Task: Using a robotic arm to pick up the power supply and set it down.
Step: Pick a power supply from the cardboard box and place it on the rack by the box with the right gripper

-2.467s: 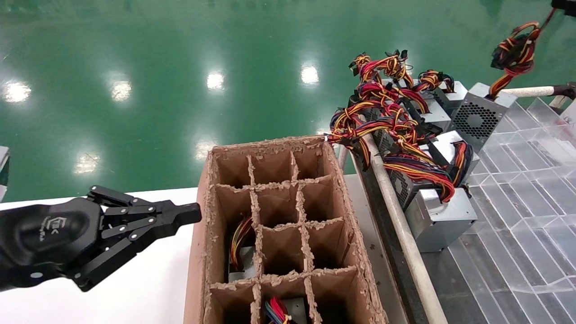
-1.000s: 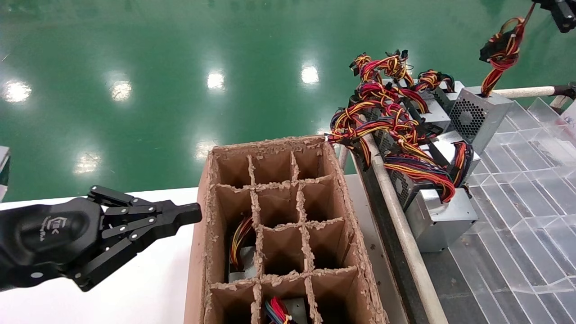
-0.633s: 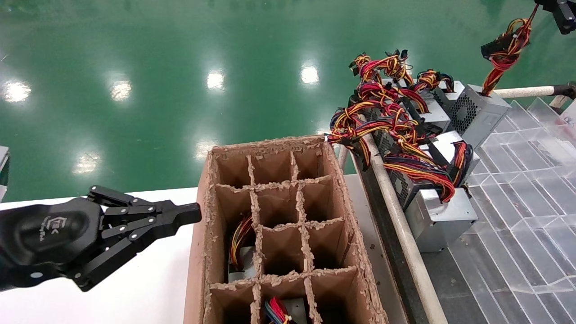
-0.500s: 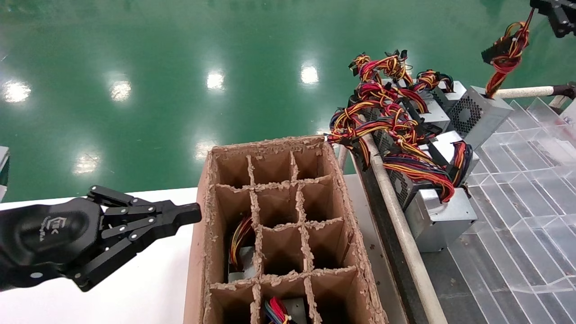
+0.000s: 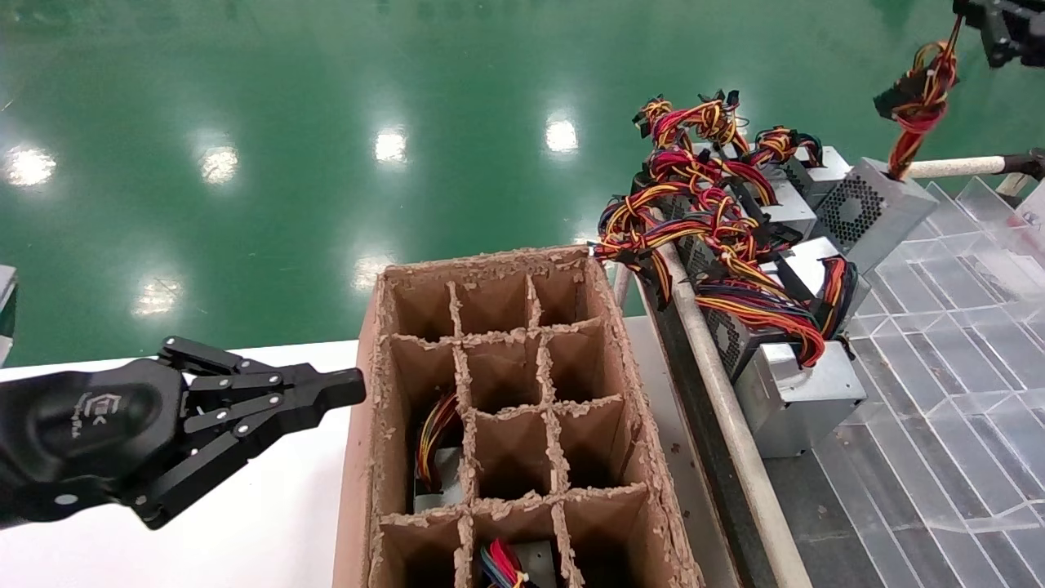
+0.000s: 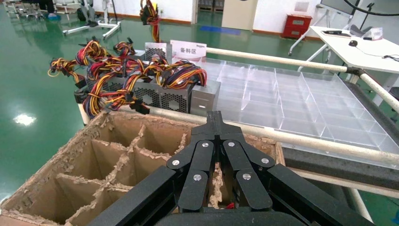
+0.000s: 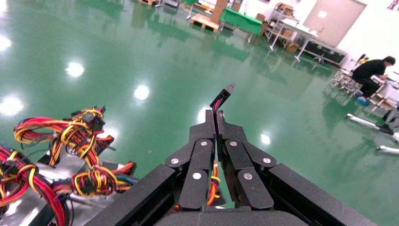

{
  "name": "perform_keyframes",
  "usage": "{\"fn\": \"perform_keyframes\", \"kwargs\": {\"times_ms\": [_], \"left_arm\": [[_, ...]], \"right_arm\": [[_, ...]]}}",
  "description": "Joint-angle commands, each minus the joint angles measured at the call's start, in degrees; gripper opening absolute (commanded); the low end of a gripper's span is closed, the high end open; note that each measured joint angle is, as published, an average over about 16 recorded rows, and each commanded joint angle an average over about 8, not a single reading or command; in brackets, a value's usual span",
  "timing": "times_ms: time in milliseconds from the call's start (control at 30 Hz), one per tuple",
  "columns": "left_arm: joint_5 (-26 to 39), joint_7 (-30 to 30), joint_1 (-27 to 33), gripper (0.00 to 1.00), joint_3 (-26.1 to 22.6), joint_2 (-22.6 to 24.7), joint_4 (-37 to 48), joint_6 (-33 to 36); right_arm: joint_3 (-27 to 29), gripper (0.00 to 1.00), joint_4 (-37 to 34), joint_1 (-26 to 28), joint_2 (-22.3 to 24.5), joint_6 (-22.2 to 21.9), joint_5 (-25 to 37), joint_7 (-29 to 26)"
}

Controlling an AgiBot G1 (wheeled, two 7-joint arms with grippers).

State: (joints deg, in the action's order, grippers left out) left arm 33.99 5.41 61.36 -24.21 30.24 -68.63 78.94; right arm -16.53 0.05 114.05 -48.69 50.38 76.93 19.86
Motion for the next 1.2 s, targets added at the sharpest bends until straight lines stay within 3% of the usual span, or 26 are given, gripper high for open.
{"fn": "perform_keyframes", "kwargs": {"times_ms": [33,500,833,1100,1167,1200], "left_arm": [[0.0,0.0,0.0,0.0,0.0,0.0,0.0,0.0],[0.0,0.0,0.0,0.0,0.0,0.0,0.0,0.0],[0.0,0.0,0.0,0.0,0.0,0.0,0.0,0.0],[0.0,0.0,0.0,0.0,0.0,0.0,0.0,0.0],[0.0,0.0,0.0,0.0,0.0,0.0,0.0,0.0],[0.0,0.0,0.0,0.0,0.0,0.0,0.0,0.0]], "right_arm": [[0.02,0.0,0.19,0.2,-0.08,-0.51,-0.02,0.12],[-0.56,0.0,0.14,0.06,0.26,6.83,0.77,-0.35],[-0.98,0.0,-0.24,-0.22,-0.67,8.74,1.36,-1.19],[-1.37,0.0,-0.49,-0.7,-1.26,7.57,1.93,-1.35],[-1.51,0.12,-0.56,-0.78,-1.4,7.18,2.12,-1.47],[-1.59,0.24,-0.58,-0.8,-1.5,7.02,2.23,-1.56]]}}
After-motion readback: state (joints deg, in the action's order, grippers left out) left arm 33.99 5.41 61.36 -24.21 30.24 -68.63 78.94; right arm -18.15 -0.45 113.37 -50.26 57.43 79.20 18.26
